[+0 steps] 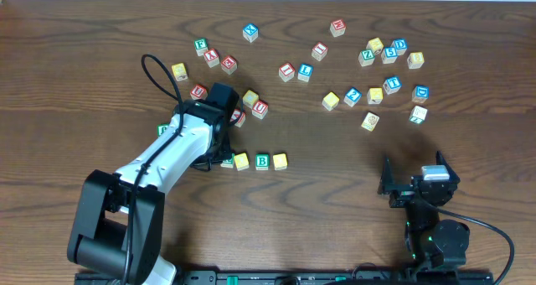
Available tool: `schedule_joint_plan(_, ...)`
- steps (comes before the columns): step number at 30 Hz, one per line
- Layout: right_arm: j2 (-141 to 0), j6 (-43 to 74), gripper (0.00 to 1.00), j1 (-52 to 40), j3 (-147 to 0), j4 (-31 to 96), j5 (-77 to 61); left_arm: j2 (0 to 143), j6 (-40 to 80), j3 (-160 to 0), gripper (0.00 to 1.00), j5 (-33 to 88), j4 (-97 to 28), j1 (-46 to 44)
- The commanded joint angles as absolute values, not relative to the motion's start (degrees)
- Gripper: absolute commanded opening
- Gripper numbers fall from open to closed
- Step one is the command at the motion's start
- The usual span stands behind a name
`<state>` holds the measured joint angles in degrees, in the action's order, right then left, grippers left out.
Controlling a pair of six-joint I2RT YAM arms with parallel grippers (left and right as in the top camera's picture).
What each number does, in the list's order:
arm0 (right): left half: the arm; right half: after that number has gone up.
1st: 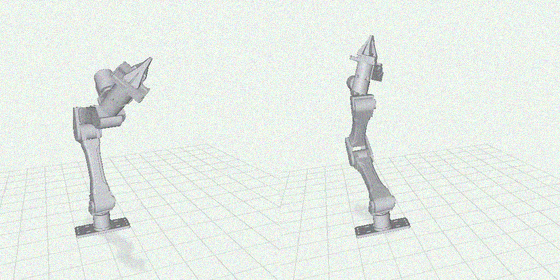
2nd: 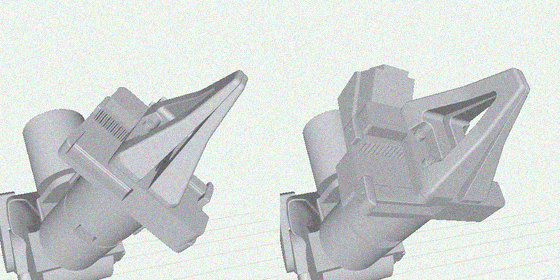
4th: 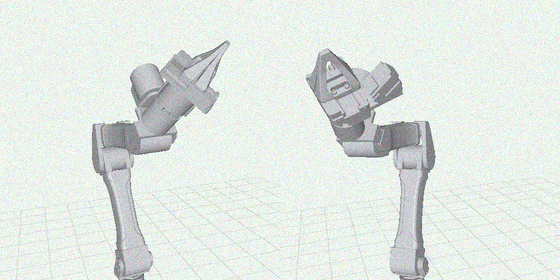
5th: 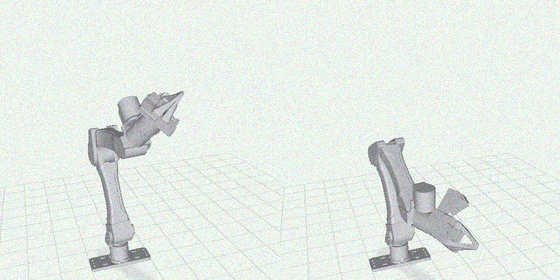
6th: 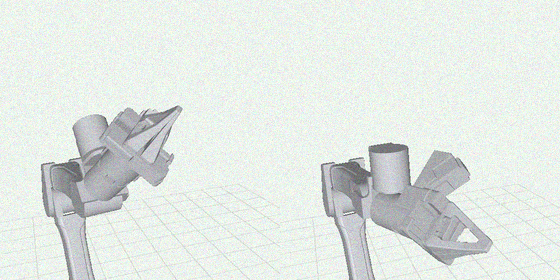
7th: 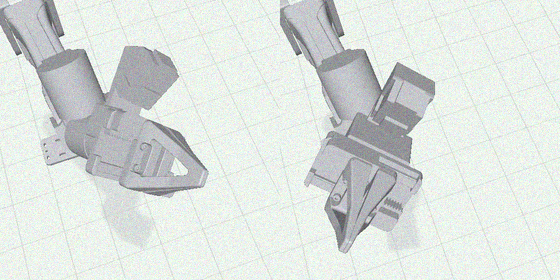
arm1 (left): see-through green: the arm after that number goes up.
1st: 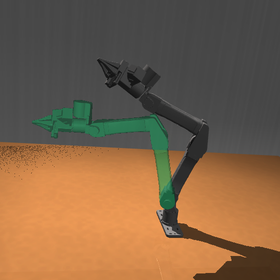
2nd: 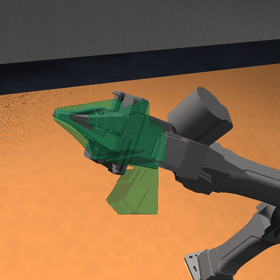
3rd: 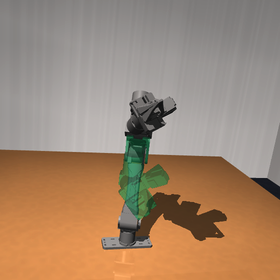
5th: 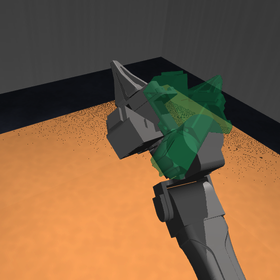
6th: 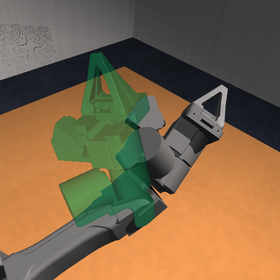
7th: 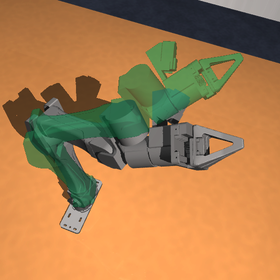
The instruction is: Spell out ROBOT
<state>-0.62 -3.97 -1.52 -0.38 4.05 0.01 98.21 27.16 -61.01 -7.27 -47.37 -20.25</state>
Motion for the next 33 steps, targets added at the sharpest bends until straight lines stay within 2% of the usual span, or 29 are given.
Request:
schedule_joint_plan(1,-0.4,-3.4,0.99,-1.2,-0.3,4.3,0.5,98.5,26.8,-60.2,0.19,-8.0,-47.5,-20.1)
schedule_joint_plan(3,-0.4,-3.4,0.99,-1.2,-0.3,4.3,0.5,98.5,26.6,-60.2,0.11,-8.0,-47.3,-20.1)
schedule_joint_plan(5,-0.4,-3.4,0.99,-1.2,-0.3,4.3,0.5,98.5,26.6,-60.2,0.08,-8.0,-47.0,-20.1)
schedule_joint_plan(33,-0.4,-3.5,0.99,-1.2,-0.3,4.3,0.5,98.5,14.1,-57.1,0.08,2.6,-40.6,-20.1)
